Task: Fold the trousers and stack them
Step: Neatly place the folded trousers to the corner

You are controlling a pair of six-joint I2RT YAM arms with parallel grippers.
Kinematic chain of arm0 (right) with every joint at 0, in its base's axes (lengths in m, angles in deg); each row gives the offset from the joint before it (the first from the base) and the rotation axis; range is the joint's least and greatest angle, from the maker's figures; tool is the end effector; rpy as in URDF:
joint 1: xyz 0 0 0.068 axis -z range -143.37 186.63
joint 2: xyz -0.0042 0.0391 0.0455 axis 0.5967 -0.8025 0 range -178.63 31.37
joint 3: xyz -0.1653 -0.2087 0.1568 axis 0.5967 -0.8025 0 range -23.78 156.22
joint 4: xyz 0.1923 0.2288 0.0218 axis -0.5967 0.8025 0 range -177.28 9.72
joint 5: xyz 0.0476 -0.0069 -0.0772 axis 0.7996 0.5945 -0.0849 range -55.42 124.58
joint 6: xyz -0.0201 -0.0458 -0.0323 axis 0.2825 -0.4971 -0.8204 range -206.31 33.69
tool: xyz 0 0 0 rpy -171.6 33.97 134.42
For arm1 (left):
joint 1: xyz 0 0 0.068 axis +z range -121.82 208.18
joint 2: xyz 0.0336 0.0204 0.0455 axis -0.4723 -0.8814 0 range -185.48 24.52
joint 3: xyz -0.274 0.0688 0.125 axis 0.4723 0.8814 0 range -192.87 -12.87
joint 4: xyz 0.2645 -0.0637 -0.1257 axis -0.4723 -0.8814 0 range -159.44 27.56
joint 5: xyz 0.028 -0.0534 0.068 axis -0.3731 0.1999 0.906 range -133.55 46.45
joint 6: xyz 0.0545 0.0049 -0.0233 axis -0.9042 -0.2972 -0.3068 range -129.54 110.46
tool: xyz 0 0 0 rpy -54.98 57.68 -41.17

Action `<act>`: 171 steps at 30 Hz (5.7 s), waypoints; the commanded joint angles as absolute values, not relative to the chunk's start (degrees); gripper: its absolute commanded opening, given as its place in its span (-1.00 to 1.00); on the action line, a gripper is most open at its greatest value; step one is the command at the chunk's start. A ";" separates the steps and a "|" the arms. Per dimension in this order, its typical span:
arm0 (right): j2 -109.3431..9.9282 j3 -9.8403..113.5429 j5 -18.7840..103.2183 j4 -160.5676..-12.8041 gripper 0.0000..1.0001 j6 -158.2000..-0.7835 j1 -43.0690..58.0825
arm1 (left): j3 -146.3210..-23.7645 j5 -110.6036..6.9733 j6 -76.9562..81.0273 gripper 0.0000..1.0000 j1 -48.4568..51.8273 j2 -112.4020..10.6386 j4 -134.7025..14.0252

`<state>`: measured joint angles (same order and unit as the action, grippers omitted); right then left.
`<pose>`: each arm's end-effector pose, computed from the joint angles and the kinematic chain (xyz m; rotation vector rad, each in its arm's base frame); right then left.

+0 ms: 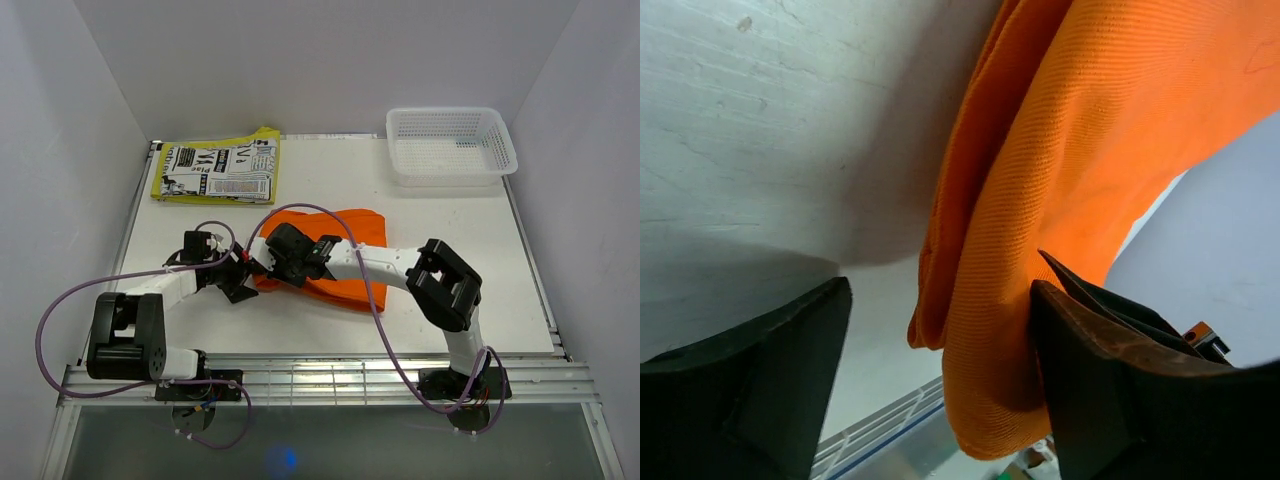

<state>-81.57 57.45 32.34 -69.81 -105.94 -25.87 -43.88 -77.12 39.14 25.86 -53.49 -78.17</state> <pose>0.2271 0.4325 0.2029 -1.5959 1.8583 0.2886 0.2454 -0.0340 0.1422 -0.9068 2.6340 -1.0464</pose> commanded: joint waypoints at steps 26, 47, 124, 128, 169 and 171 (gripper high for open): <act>-55.40 47.25 53.27 -61.71 0.93 -88.78 4.88 | -36.78 -79.24 51.01 -1.00 23.00 -48.43 -65.78; -48.59 4.34 78.70 -83.23 0.86 -48.34 27.14 | -43.20 -80.73 54.18 -1.00 21.94 -51.15 -63.76; -101.85 102.51 37.57 -97.03 -0.85 -90.17 -2.29 | -113.96 -54.45 -10.33 -1.00 46.20 -87.27 -59.38; -108.18 103.57 36.16 -100.98 -0.85 -90.17 -3.88 | -109.31 -55.50 -10.69 -1.00 48.57 -88.67 -55.77; -106.88 95.48 29.74 -98.71 0.47 -94.48 -0.28 | -128.35 -63.41 -21.85 0.57 55.08 -98.25 -81.16; -106.88 96.36 30.44 -97.74 0.55 -94.48 0.42 | -128.98 -66.57 -20.62 0.58 55.08 -98.87 -81.51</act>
